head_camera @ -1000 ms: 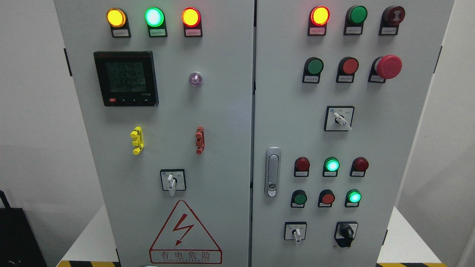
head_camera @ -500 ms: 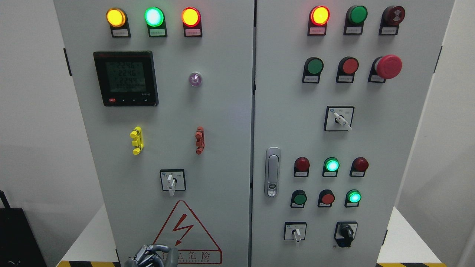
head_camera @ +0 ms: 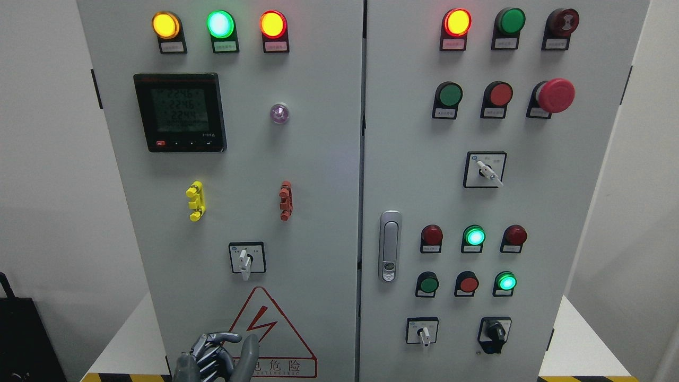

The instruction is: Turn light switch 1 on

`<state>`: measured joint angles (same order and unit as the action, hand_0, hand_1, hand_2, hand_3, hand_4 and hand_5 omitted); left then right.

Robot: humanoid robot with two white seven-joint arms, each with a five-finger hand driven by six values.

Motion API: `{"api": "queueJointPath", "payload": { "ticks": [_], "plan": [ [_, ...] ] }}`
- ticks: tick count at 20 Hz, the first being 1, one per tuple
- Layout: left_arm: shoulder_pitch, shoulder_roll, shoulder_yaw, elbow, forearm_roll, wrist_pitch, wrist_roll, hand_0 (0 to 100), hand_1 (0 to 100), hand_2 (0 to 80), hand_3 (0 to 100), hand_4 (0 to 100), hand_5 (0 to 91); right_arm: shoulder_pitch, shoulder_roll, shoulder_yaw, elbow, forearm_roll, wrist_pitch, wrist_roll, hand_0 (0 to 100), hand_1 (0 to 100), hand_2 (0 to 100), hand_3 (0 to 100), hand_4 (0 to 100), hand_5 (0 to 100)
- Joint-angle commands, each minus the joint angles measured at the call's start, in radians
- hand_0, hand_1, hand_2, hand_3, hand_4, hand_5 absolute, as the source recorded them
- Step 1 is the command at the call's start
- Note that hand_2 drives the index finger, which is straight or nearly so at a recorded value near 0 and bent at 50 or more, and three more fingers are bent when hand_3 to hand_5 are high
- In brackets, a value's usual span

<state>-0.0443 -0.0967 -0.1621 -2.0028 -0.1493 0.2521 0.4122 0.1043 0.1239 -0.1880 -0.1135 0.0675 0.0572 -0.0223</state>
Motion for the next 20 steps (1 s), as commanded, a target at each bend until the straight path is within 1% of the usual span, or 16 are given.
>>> {"api": "queueJointPath", "payload": {
  "ticks": [1, 4, 6, 14, 17, 20],
  "plan": [
    [-0.035, -0.014, -0.024, -0.011, -0.001, 0.032, 0.033, 12, 65, 53.3, 98, 100, 87.4, 0.000, 0.000, 0.001, 0.000, 0.000, 0.000, 0.001, 0, 0, 0, 0, 0, 0],
    [-0.058, -0.017, -0.024, -0.011, 0.002, 0.065, 0.062, 12, 66, 54.0, 99, 100, 87.3, 0.000, 0.000, -0.001, 0.000, 0.000, 0.000, 0.001, 0, 0, 0, 0, 0, 0],
    [-0.081, -0.018, -0.024, -0.008, 0.004, 0.098, 0.065, 13, 66, 54.5, 99, 100, 87.3, 0.000, 0.000, -0.001, 0.000, 0.000, 0.000, 0.001, 0, 0, 0, 0, 0, 0],
    [-0.155, -0.029, -0.024, 0.009, -0.001, 0.137, 0.080, 15, 67, 54.4, 99, 100, 87.4, 0.000, 0.000, -0.001, 0.000, 0.000, 0.000, 0.001, 0, 0, 0, 0, 0, 0],
    [-0.172, -0.031, -0.024, 0.018, 0.001, 0.154, 0.096, 16, 70, 54.3, 100, 100, 87.5, 0.000, 0.000, 0.001, 0.000, 0.000, 0.000, 0.001, 0, 0, 0, 0, 0, 0],
    [-0.181, -0.032, -0.024, 0.018, -0.001, 0.162, 0.099, 16, 72, 54.5, 100, 100, 87.5, 0.000, 0.000, 0.001, 0.000, 0.000, 0.000, 0.001, 0, 0, 0, 0, 0, 0]
  ]
}}
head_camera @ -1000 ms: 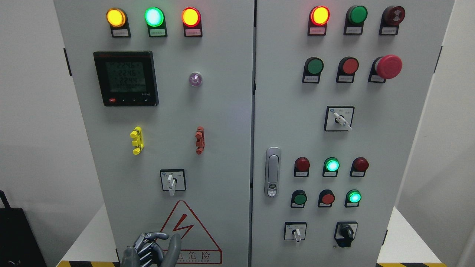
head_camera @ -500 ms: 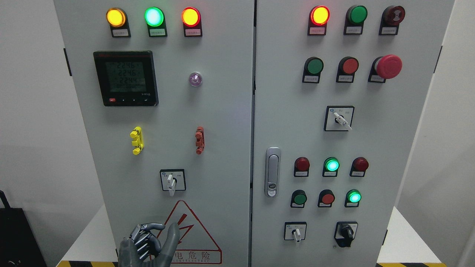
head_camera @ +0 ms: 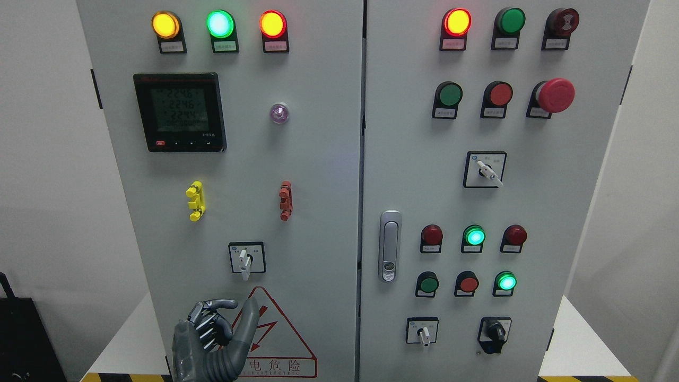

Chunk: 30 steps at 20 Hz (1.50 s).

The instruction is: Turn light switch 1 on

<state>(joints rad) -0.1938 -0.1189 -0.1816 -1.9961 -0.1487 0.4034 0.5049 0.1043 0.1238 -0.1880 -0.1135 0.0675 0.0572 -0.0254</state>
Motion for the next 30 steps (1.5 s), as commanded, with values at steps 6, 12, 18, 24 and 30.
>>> {"api": "queueJointPath", "payload": {
  "ticks": [6, 12, 18, 24, 30],
  "plan": [
    [-0.055, -0.015, -0.004, 0.013, 0.000, 0.040, 0.018, 15, 71, 55.5, 100, 100, 87.6, 0.000, 0.000, 0.001, 0.000, 0.000, 0.000, 0.004, 0, 0, 0, 0, 0, 0],
    [-0.070, -0.016, -0.004, 0.013, 0.000, 0.060, 0.030, 15, 72, 55.7, 100, 100, 87.6, 0.000, 0.000, 0.001, 0.000, 0.000, 0.000, 0.004, 0, 0, 0, 0, 0, 0],
    [-0.110, -0.022, -0.006, 0.019, 0.000, 0.090, 0.032, 14, 73, 55.7, 100, 99, 87.7, 0.000, -0.001, 0.001, 0.000, 0.000, 0.000, 0.004, 0, 0, 0, 0, 0, 0],
    [-0.112, -0.024, -0.010, 0.020, -0.002, 0.094, 0.047, 14, 72, 55.6, 100, 99, 87.7, 0.000, 0.000, -0.001, 0.000, 0.000, 0.000, 0.004, 0, 0, 0, 0, 0, 0],
    [-0.138, -0.024, -0.012, 0.028, 0.000, 0.123, 0.047, 14, 72, 55.6, 100, 99, 87.7, 0.000, -0.001, -0.001, 0.000, 0.000, 0.000, 0.004, 0, 0, 0, 0, 0, 0]
  ]
}}
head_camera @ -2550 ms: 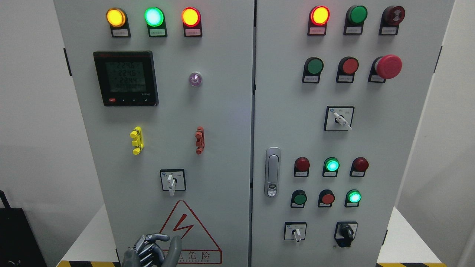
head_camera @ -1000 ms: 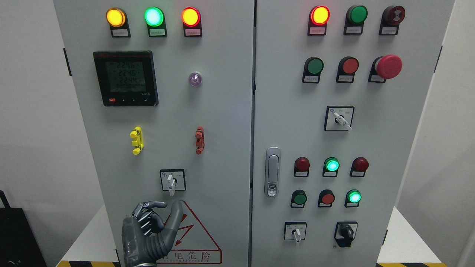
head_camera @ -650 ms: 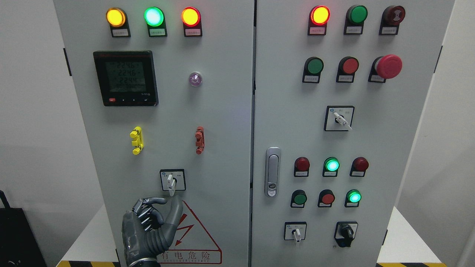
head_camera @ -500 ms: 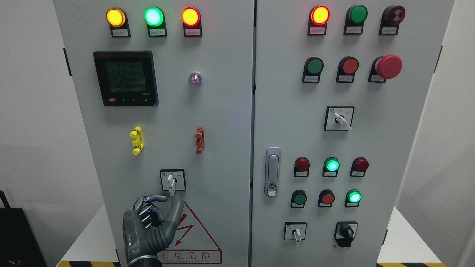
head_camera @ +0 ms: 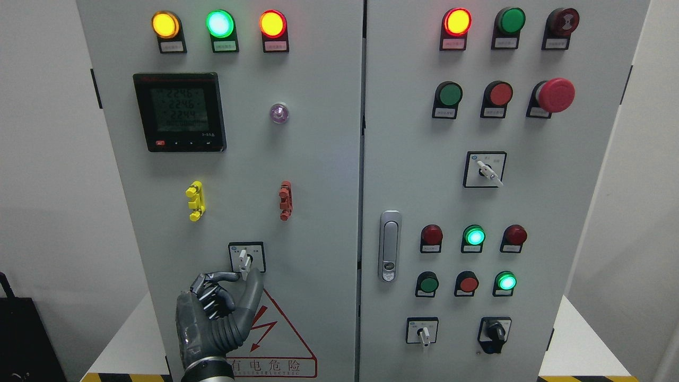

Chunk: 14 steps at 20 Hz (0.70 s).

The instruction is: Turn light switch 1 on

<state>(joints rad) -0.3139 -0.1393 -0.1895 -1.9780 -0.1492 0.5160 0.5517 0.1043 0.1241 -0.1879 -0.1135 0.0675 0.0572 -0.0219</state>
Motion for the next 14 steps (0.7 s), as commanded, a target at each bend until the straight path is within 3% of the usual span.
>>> {"api": "queueJointPath", "payload": {
  "ticks": [1, 14],
  "plan": [
    [-0.017, -0.003, -0.004, 0.010, 0.000, 0.009, 0.001, 14, 72, 55.6, 100, 99, 87.8, 0.000, 0.000, -0.001, 0.000, 0.000, 0.000, 0.000, 0, 0, 0, 0, 0, 0],
    [-0.036, -0.008, -0.004, 0.010, 0.005, 0.033, 0.001, 12, 69, 56.4, 100, 99, 88.0, 0.000, 0.000, 0.001, 0.000, 0.000, 0.000, 0.000, 0, 0, 0, 0, 0, 0]
  ]
}}
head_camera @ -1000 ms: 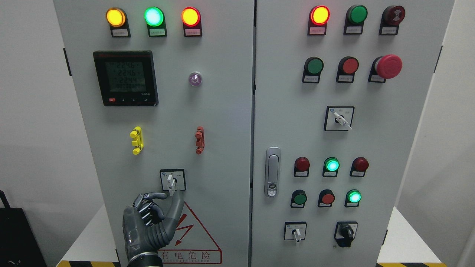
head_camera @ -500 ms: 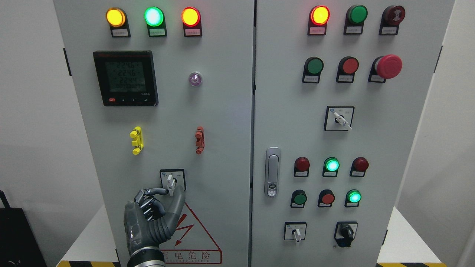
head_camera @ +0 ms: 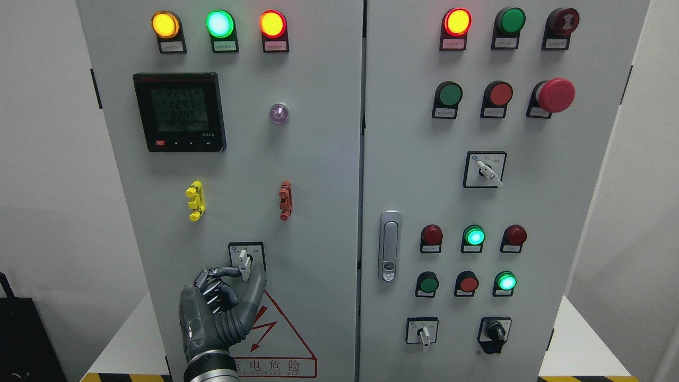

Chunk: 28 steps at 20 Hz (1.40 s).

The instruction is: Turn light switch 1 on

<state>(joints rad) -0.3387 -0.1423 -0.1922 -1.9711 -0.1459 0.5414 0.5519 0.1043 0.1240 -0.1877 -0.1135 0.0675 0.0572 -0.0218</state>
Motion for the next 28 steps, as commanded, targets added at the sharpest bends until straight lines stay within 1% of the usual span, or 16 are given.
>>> {"api": "queueJointPath", "payload": {
  "ticks": [1, 28],
  "plan": [
    [-0.011, -0.005, -0.001, 0.003, 0.002, 0.014, 0.000, 12, 69, 56.4, 100, 99, 88.0, 0.000, 0.000, 0.001, 0.000, 0.000, 0.000, 0.000, 0, 0, 0, 0, 0, 0],
    [-0.025, -0.006, 0.002, 0.000, -0.001, 0.063, 0.002, 17, 69, 60.0, 100, 100, 88.4, 0.000, 0.000, -0.001, 0.000, 0.000, 0.000, 0.000, 0, 0, 0, 0, 0, 0]
  ]
}}
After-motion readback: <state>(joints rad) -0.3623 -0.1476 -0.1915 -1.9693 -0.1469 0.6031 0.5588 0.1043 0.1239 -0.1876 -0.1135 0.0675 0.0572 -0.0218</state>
